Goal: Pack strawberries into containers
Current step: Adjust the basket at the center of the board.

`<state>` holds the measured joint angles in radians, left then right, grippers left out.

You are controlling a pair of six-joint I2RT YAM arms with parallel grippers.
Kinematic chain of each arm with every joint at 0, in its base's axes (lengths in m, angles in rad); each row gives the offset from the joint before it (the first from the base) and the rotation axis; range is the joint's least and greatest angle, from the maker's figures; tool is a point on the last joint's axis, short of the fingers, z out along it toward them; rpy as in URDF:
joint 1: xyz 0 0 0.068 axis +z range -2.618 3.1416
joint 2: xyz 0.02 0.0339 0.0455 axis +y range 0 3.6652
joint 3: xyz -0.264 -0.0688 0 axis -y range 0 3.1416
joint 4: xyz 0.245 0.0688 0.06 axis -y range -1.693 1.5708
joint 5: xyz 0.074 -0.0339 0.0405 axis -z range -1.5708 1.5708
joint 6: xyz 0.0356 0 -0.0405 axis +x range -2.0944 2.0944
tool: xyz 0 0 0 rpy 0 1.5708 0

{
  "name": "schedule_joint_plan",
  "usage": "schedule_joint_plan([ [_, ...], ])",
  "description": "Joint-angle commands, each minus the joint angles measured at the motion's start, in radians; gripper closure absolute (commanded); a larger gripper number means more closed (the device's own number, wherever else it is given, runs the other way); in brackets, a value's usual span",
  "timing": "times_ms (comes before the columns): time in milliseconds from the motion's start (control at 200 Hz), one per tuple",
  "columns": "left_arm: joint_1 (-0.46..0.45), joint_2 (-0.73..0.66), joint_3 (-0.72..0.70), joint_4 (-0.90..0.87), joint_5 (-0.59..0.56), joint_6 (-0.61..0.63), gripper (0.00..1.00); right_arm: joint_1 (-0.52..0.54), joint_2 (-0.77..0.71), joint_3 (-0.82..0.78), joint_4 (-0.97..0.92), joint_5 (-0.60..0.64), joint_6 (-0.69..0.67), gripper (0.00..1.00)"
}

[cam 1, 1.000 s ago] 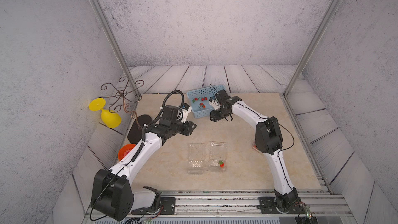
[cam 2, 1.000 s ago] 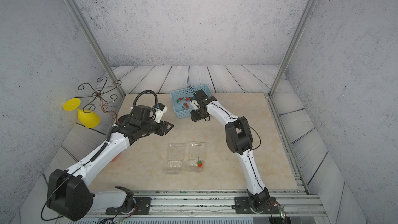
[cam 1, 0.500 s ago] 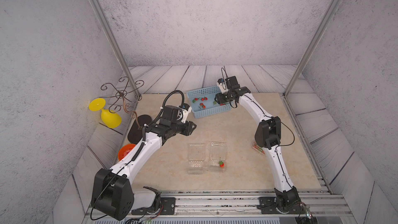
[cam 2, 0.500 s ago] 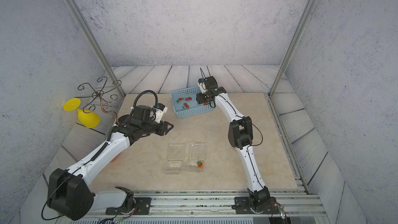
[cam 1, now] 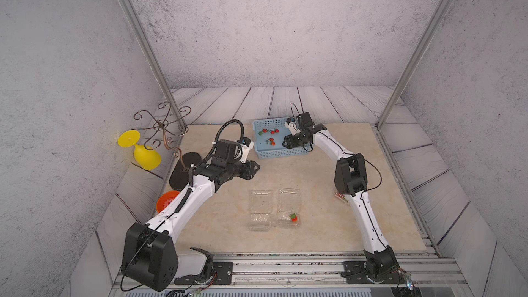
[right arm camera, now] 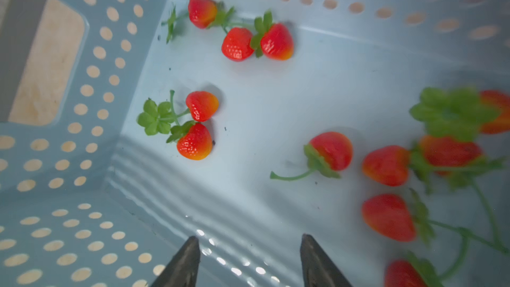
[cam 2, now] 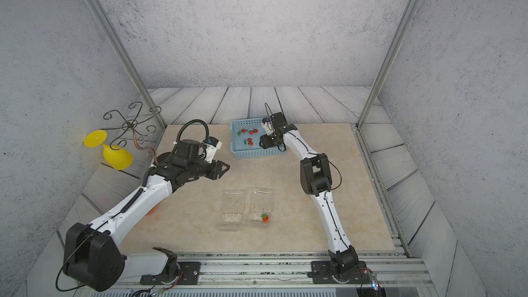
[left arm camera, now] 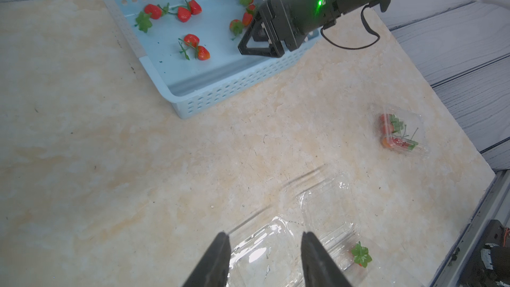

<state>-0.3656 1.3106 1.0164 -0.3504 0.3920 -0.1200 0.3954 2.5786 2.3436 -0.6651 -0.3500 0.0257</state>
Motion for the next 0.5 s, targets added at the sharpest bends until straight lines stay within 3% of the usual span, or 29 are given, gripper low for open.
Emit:
schedule_joint_plan([
  [0, 0.009, 0.004, 0.013, 0.014, 0.016, 0.01, 0.54, 0.002, -0.113, -0.105, -0.065, -0.06, -0.042, 0.42],
  [350, 0.01, -0.008, 0.012, 0.017, 0.022, 0.004, 0.54, 0.006, -0.403, -0.467, -0.01, -0.083, -0.053, 0.44],
  [495, 0.009, -0.01, 0.012, 0.023, 0.035, -0.003, 0.54, 0.007, -0.46, -0.511, 0.014, -0.055, -0.054, 0.43],
])
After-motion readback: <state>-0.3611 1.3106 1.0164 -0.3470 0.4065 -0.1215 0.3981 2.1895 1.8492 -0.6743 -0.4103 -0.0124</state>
